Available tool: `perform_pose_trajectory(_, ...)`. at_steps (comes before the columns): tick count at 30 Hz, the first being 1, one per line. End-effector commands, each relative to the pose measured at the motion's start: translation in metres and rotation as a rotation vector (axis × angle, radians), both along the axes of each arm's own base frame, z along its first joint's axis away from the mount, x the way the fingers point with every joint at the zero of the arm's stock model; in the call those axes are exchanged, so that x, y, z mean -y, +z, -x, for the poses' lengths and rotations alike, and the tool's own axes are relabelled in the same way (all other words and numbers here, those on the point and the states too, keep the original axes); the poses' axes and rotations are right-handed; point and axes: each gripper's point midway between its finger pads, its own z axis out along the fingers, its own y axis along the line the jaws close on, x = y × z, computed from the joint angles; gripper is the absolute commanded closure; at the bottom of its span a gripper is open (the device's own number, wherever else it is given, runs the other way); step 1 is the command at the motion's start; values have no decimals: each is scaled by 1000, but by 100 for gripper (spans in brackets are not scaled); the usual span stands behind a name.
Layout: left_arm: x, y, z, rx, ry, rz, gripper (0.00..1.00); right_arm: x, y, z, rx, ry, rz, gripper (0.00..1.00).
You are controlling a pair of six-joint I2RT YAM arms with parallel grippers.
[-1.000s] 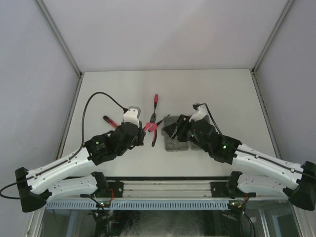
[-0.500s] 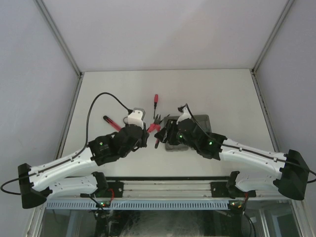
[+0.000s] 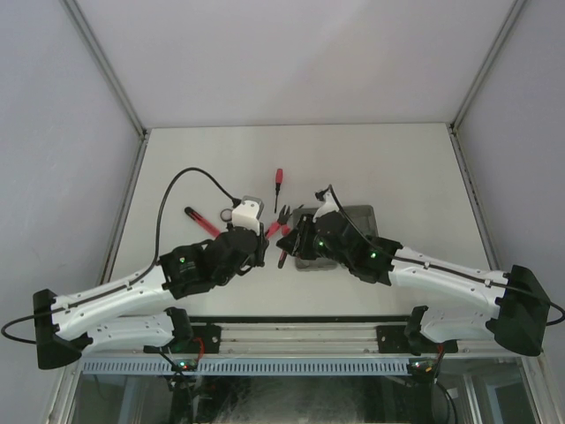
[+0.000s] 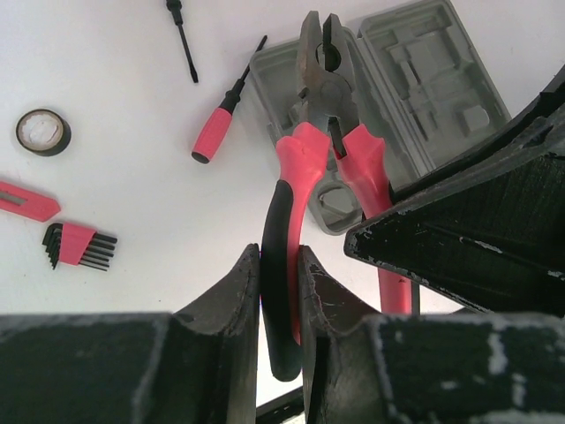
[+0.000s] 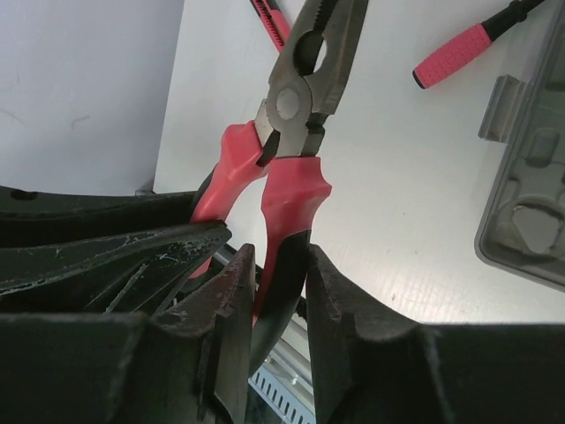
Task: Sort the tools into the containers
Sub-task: Pick up the pliers at the center of the board, then move the storage box to the center of the board.
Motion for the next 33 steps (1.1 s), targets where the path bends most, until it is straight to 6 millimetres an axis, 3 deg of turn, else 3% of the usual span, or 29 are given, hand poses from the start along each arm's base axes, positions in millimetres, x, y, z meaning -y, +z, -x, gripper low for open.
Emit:
perform_pose_trajectory(1, 14, 33, -7, 82, 3, 110, 99, -11, 25, -3, 14, 5, -77, 79)
perform_pose_trajectory(8, 24, 36, -2, 77, -42, 138, 83, -7, 31, -6, 26, -3, -88, 97)
perform_pose_trajectory(19, 40, 42, 15, 74, -169, 236, 58, 6, 27, -15, 55, -37, -86, 100)
perform_pose_trajectory(25, 36, 42, 12, 79, -148, 230, 55, 23, 24, -20, 93, -72, -35, 100)
perform_pose_trajectory(33, 14, 39, 3, 87, -44, 224, 55, 68, 6, -27, 116, -162, 56, 100)
